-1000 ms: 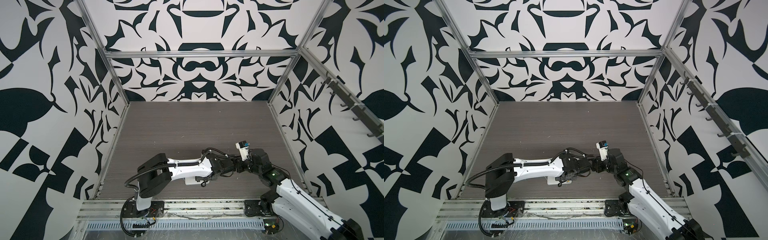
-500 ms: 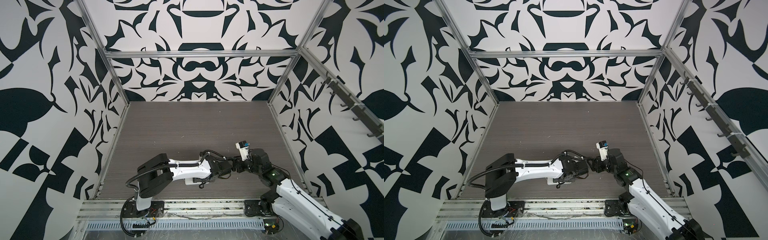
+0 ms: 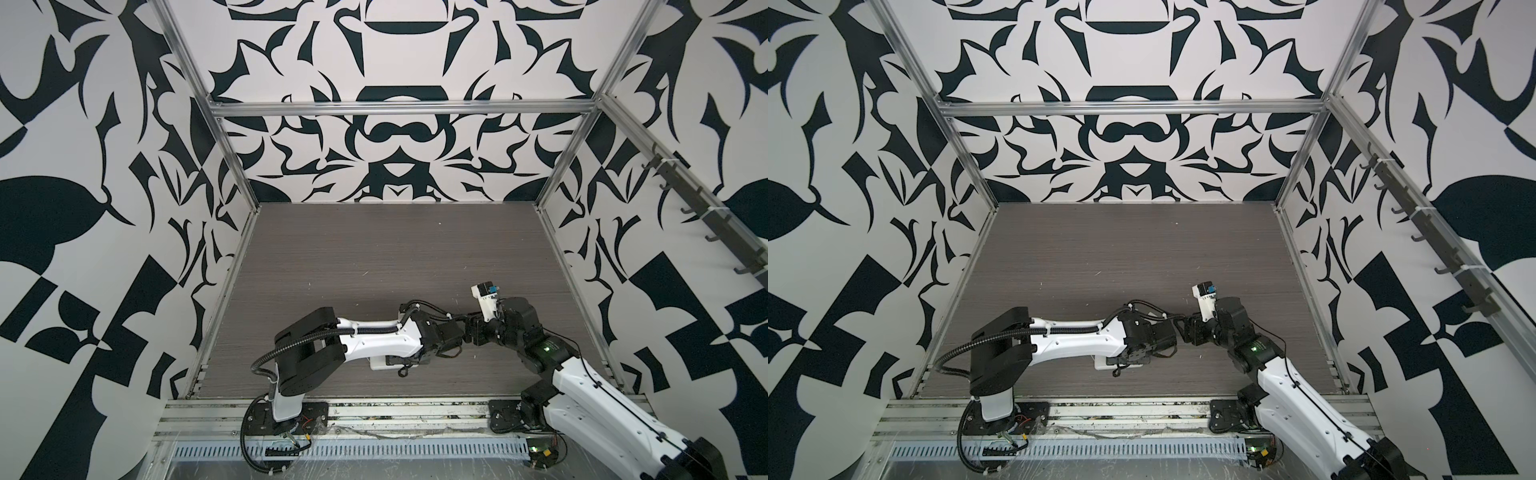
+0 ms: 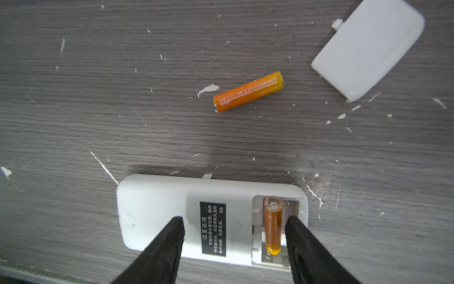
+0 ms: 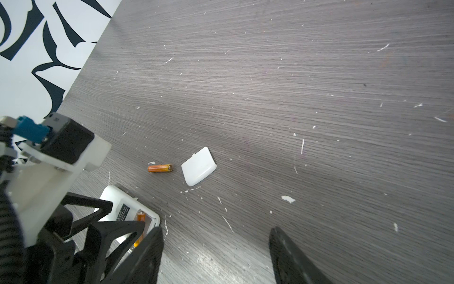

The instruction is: Load the batteries into the remote control

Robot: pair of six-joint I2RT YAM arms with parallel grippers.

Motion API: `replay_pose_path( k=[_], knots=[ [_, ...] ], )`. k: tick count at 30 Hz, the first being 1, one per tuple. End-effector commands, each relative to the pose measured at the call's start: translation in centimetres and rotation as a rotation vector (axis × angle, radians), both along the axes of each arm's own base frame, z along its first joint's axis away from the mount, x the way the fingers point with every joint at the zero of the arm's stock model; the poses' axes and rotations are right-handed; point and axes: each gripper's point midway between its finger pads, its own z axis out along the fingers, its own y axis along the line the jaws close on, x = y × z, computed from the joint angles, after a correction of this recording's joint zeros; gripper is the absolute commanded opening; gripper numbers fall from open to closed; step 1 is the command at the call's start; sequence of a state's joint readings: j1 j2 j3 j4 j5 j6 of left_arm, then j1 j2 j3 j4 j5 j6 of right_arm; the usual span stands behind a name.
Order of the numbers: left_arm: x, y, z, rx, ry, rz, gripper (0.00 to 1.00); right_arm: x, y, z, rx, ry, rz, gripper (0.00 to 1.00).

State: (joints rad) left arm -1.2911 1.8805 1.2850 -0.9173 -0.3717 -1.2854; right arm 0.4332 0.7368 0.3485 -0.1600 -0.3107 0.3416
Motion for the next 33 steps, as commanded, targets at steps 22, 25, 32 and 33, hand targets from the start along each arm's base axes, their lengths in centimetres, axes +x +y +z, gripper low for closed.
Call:
replay_pose_path(
  k=[22,25,32,33],
  knots=[
    [-0.4,1.0,-0.1,0.101,-0.009,-0.034,0.69,0.4,-0.1,0.2,0.005,-0.012,-0.014,0.72],
    [-0.3,0.6,0.2,0.085,-0.010,-0.040,0.69,0.4,-0.1,0.2,0.004,-0.011,-0.014,0.72],
    [-0.4,-0.1,0.4,0.046,-0.007,-0.051,0.70,0.4,-0.1,0.3,0.005,-0.016,-0.017,0.72],
    [-0.4,-0.2,0.4,0.042,-0.007,-0.050,0.70,0.4,-0.1,0.3,0.005,-0.015,-0.017,0.72]
  ],
)
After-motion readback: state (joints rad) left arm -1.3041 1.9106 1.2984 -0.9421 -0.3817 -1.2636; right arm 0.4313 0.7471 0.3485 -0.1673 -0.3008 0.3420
